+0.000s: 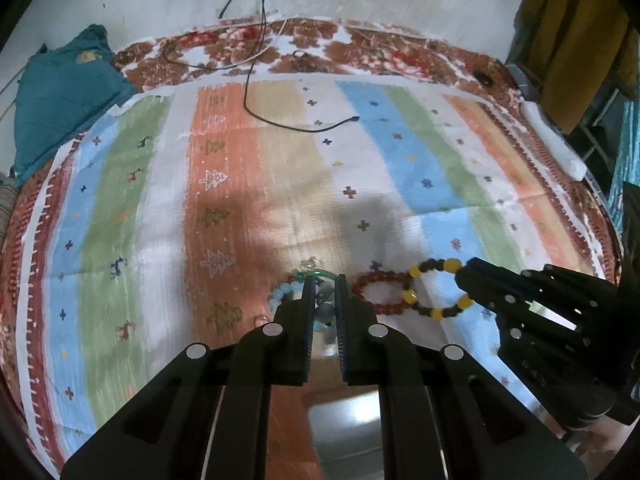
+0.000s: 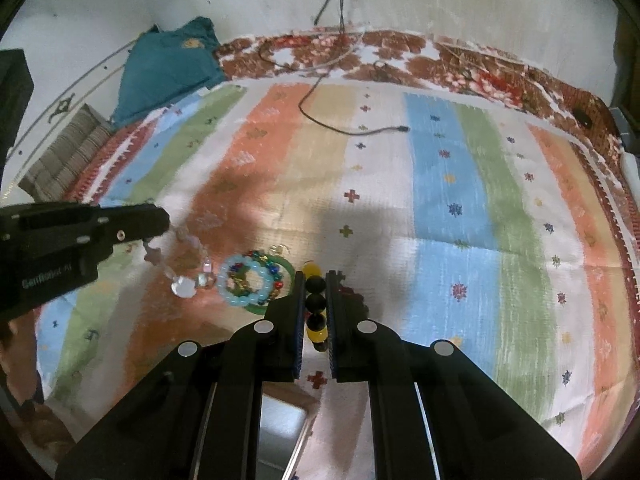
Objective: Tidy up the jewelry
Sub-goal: 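Lift both held bracelets and carry them toward the silver tin, then lower both bracelets into the silver tin and open both grippers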
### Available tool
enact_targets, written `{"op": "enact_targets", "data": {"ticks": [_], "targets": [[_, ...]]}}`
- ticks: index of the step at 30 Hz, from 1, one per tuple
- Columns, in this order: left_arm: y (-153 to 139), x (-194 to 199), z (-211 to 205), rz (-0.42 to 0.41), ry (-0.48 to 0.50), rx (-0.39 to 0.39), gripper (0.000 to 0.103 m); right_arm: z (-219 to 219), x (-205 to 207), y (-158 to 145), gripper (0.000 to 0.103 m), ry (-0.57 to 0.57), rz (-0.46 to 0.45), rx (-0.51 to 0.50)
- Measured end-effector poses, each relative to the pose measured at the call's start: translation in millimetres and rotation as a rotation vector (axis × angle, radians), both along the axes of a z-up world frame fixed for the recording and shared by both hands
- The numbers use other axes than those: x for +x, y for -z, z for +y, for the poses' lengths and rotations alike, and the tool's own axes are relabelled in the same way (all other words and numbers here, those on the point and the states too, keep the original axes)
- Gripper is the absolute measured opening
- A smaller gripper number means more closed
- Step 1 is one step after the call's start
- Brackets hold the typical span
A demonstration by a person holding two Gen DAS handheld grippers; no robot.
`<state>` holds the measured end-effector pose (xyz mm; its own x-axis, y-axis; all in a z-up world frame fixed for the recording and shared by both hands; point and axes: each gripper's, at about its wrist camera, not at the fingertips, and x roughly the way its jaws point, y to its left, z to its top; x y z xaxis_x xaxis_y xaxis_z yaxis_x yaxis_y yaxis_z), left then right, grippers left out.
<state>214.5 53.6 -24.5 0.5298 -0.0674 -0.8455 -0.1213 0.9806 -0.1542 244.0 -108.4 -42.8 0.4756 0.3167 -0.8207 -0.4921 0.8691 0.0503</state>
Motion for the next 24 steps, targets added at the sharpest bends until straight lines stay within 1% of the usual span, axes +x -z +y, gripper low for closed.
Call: {"op": "enact_targets", "data": {"ticks": [5, 9, 16, 24], "targets": [[-11.9, -21.1, -15.8, -0.04, 0.026, 0.002, 0.009, -3.0, -14.7, -9.1, 0.01, -0.006, -0.022, 0.023], [-14.3, -32.4, -23.8, -0.052, 0.038, 0.002, 0.009, -5.3, -25.2, -13.5, 0.01, -0.008, -0.04, 0.027], [-20.0, -51.2, -29.6, -0.075, 0.048, -0.003, 0.009, -9.9, -44.7, -22.3, 0.01, -0.017, -0.063, 0.05], [-21.9, -70.5, -31.4, -0.092, 0.046, -0.011, 0.009, -13.7, -65.4, -25.5, 0.01, -0.036, -0.073, 0.059]]}}
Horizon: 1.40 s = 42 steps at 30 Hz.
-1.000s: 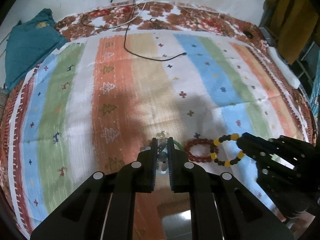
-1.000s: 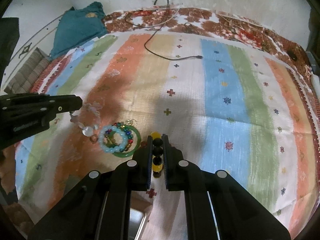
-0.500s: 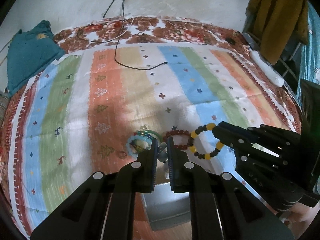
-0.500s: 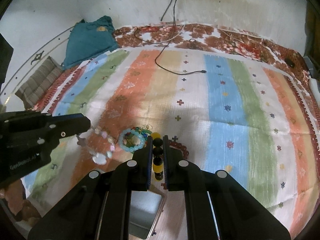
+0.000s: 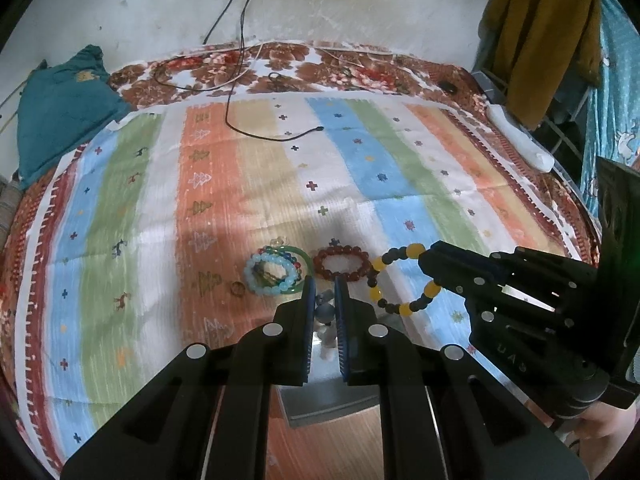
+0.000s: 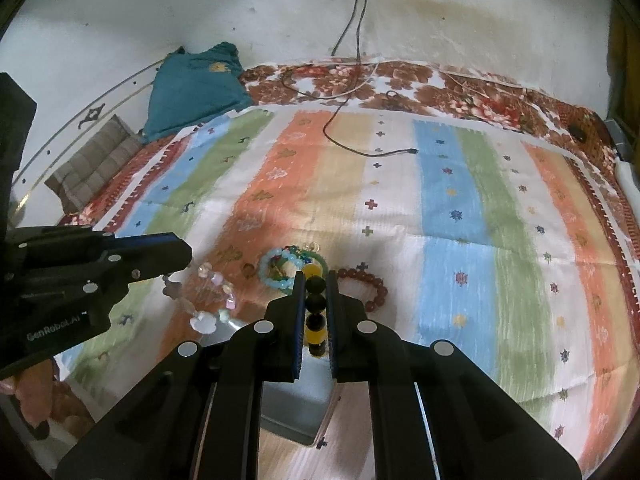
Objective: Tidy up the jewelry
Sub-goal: 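Lower both bracelets into the silver tin and open both grippers, then move both open grippers back to the remaining bracelets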
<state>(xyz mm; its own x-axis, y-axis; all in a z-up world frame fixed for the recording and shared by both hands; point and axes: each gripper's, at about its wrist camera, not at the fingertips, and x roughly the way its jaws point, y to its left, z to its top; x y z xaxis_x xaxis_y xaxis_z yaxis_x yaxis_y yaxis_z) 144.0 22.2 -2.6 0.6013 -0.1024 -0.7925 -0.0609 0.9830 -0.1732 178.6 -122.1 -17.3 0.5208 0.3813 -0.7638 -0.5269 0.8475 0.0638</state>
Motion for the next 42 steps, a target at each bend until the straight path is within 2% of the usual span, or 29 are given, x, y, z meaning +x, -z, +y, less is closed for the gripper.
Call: {"op": "enact_targets", "data": {"ticks": [13, 20, 23, 25, 28, 32, 35, 40, 42], "targets": [[2.6, -26.6, -8.2, -0.006, 0.007, 0.011, 0.009, 0.3, -27.9, 2.1, 0.01, -0.036, 0.006, 0.007], [9.2, -32.4, -12.8, 0.026, 0.013, 0.011, 0.01, 2.2, -30.5, 13.2, 0.011, -0.039, 0.063, -0.002], [12.5, -32.0, -6.6, 0.044, -0.024, 0.014, 0.018, 0.7, -28.2, 15.4, 0.012, -0.013, 0.061, -0.025], [12.2, -32.4, -2.0, 0.044, -0.046, 0.018, 0.019, -2.4, -24.8, 15.3, 0.012, 0.002, 0.072, -0.018], [12.8, -32.2, 7.3, 0.048, -0.081, 0.015, 0.025, -3.9, -21.0, 17.9, 0.026, 0.015, 0.08, -0.028], [16.7, -29.1, 15.3, 0.063, -0.104, 0.018, 0.033, -1.2, -16.0, 21.5, 0.028, 0.02, 0.089, -0.039], [21.2, -23.8, 17.2, 0.079, -0.107, 0.03, 0.04, 1.4, -9.9, 23.3, 0.034, 0.024, 0.093, -0.046], [29.5, -12.7, 25.9, 0.108, -0.13, 0.047, 0.045, 5.4, -0.9, 26.2, 0.041, 0.03, 0.101, -0.056], [33.2, -7.0, 29.1, 0.12, -0.141, 0.059, 0.049, 7.0, 2.4, 27.2, 0.047, 0.031, 0.101, -0.061]]}}
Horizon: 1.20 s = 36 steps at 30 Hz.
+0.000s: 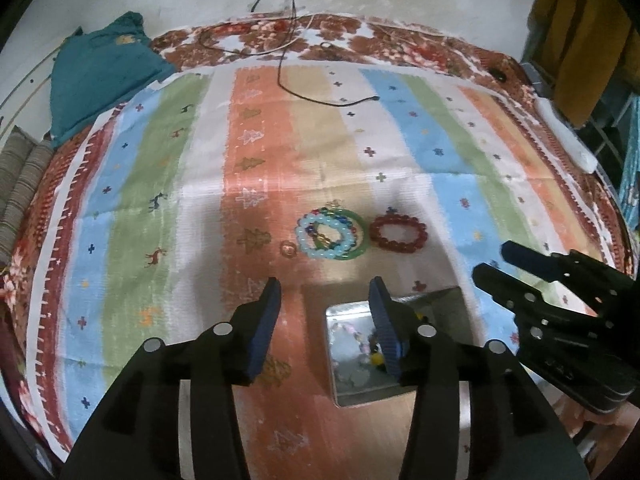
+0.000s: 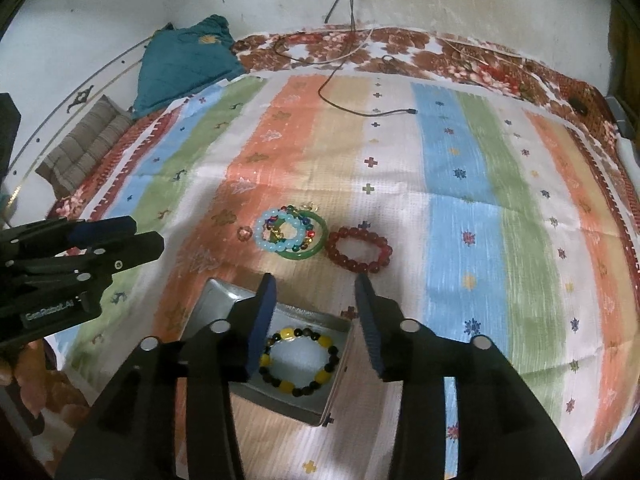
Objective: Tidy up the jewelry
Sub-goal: 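Move both open grippers back to the remaining bracelets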
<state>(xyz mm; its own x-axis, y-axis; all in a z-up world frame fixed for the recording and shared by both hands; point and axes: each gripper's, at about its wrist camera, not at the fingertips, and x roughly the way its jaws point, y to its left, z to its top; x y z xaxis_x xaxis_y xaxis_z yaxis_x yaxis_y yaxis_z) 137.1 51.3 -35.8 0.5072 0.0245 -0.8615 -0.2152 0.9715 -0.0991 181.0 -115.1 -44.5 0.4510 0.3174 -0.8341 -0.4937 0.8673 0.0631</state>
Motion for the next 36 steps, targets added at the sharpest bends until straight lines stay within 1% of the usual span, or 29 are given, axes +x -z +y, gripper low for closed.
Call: {"op": "enact_targets", "data": {"ticks": [3, 6, 10, 14, 17, 23, 31, 36], "targets": [[4.4, 7.8, 2.8, 0.015, -0.005, 0.013, 0.051, 2.2, 6.8, 2.6, 0.052, -0.001, 0.005, -0.008], [8.3, 16.4, 4.3, 0.024, -0.004, 0.028, 0.053, 2.3, 13.6, 5.1, 0.061, 0.003, 0.008, -0.018], [14.0, 28.0, 7.2, 0.039, 0.005, 0.048, 0.056, -1.6, 27.1, 10.1, 0.069, 0.019, 0.02, -0.042], [23.9, 38.9, 15.5, 0.065, 0.001, 0.054, 0.056, -6.8, 40.8, 13.6, 0.069, 0.047, 0.021, -0.038], [32.0, 46.3, 20.1, 0.091, 0.006, 0.063, 0.056, -4.8, 47.2, 17.5, 0.073, 0.042, 0.031, -0.046], [40.4, 58.8, 27.7, 0.11, -0.004, 0.064, 0.056, 2.4, 60.2, 30.8, 0.075, 0.029, 0.062, -0.065], [56.6, 75.6, 35.2, 0.131, 0.001, 0.064, 0.056, 8.1, 75.4, 42.6, 0.075, 0.028, 0.079, -0.084], [70.4, 86.1, 43.6, 0.149, 0.001, 0.049, 0.056, 9.4, 84.3, 50.2, 0.075, 0.03, 0.092, -0.098]]}}
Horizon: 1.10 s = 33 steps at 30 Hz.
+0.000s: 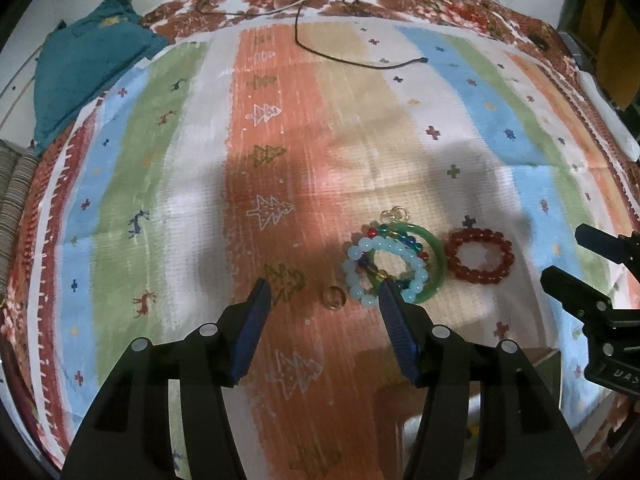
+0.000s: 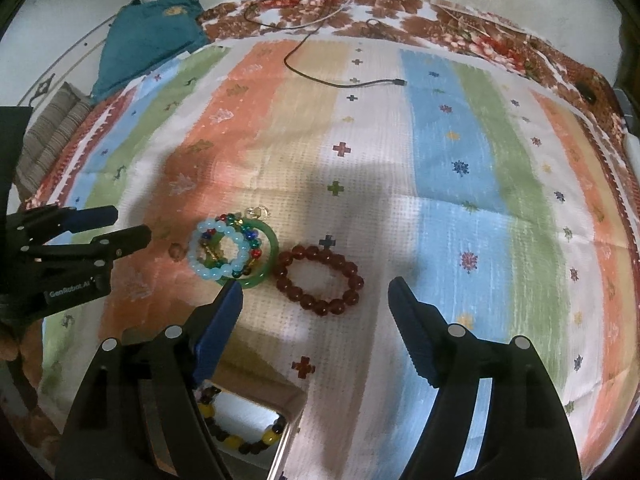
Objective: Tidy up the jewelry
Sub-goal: 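Move both open grippers back to the remaining bracelets, then grasp the light blue bead bracelet with the left gripper while the right grasps the red bead bracelet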
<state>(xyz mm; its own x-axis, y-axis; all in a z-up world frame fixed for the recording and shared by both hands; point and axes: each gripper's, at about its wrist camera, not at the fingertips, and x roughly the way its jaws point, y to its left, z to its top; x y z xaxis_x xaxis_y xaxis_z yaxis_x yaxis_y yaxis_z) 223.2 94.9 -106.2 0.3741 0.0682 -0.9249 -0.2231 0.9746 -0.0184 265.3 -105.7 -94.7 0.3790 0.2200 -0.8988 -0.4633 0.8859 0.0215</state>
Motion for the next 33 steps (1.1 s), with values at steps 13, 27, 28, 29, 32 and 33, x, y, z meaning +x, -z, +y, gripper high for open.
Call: {"op": "enact_targets", "data": {"ticks": [13, 27, 28, 29, 32, 33], "targets": [[24.4, 23.4, -5.9, 0.052, 0.051, 0.021, 0.056, 4.1, 20.2, 21.5, 0.075, 0.0, 0.044, -0.032], [52.7, 38.9, -5.9, 0.136, 0.063, 0.052, 0.056, 0.0, 42.9, 56.2, 0.075, 0.026, 0.121, -0.103], [54.6, 39.7, -5.8, 0.142, 0.064, 0.054, 0.056, -0.2, 43.8, 58.6, 0.075, 0.026, 0.125, -0.109], [55.5, 40.3, -5.6, 0.145, 0.064, 0.053, 0.056, -0.3, 44.5, 60.3, 0.075, 0.027, 0.128, -0.114], [58.9, 43.0, -5.1, 0.151, 0.066, 0.053, 0.056, 0.1, 46.5, 65.6, 0.075, 0.027, 0.141, -0.123], [60.3, 44.0, -5.2, 0.155, 0.066, 0.055, 0.056, 0.4, 47.2, 67.5, 0.075, 0.025, 0.145, -0.127]]}}
